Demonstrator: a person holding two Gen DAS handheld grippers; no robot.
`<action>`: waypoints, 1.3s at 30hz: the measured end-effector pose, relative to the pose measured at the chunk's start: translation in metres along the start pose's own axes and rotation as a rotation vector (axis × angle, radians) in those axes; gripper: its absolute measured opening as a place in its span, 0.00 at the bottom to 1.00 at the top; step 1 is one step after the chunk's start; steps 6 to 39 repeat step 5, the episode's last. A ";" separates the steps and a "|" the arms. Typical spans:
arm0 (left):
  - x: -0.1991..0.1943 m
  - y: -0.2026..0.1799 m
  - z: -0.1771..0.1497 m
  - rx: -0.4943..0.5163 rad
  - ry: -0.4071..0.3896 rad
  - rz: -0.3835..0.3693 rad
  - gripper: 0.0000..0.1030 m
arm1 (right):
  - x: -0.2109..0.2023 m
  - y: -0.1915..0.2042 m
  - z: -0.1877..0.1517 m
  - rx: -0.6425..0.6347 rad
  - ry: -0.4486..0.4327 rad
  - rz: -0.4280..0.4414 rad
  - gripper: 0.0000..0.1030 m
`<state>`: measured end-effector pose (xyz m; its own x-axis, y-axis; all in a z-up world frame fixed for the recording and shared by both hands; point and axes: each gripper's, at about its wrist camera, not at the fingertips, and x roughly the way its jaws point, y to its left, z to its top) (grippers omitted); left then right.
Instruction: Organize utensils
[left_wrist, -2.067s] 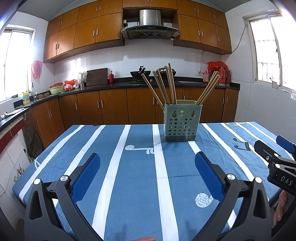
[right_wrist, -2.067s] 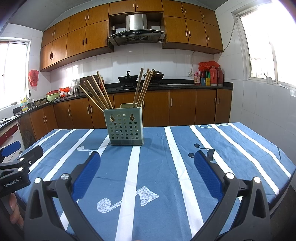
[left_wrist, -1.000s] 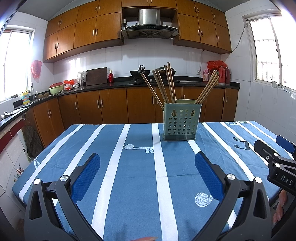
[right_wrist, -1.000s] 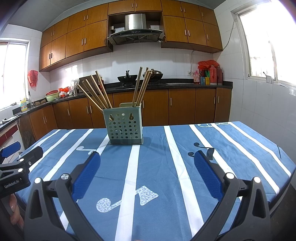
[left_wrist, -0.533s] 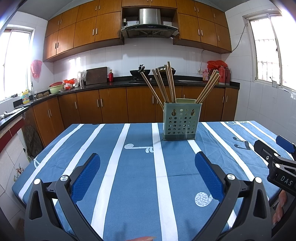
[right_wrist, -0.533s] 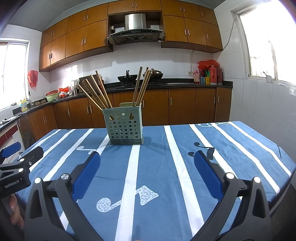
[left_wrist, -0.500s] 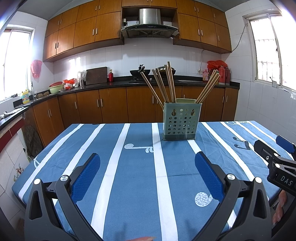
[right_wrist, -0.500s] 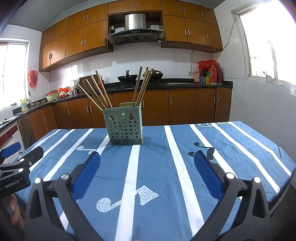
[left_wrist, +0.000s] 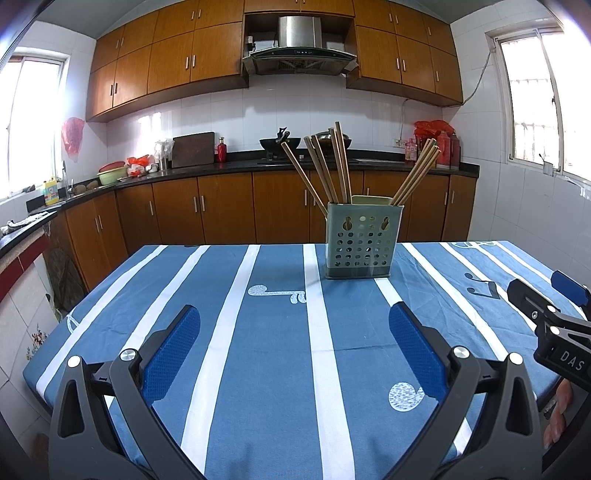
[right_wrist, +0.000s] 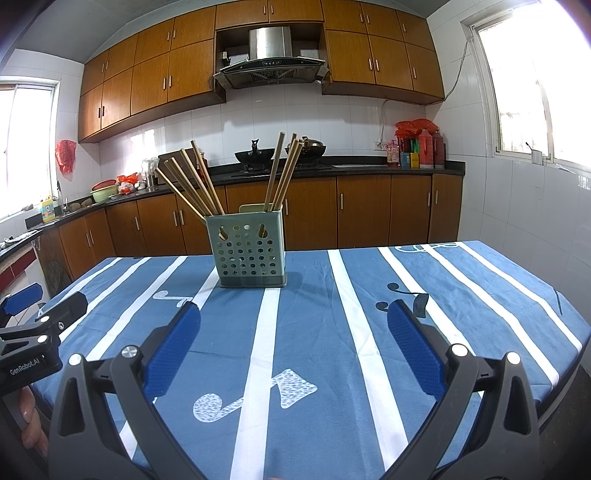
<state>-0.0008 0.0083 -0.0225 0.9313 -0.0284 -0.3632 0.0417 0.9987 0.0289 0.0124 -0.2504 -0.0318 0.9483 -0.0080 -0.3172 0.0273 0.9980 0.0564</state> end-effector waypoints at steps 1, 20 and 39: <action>0.000 0.000 0.000 -0.002 0.001 -0.001 0.98 | 0.000 0.000 0.000 0.000 0.000 0.000 0.96; 0.000 0.003 0.002 -0.005 0.009 -0.005 0.98 | 0.000 0.000 0.000 0.000 0.000 0.000 0.96; 0.000 0.003 0.002 -0.005 0.009 -0.005 0.98 | 0.000 0.000 0.000 0.000 0.000 0.000 0.96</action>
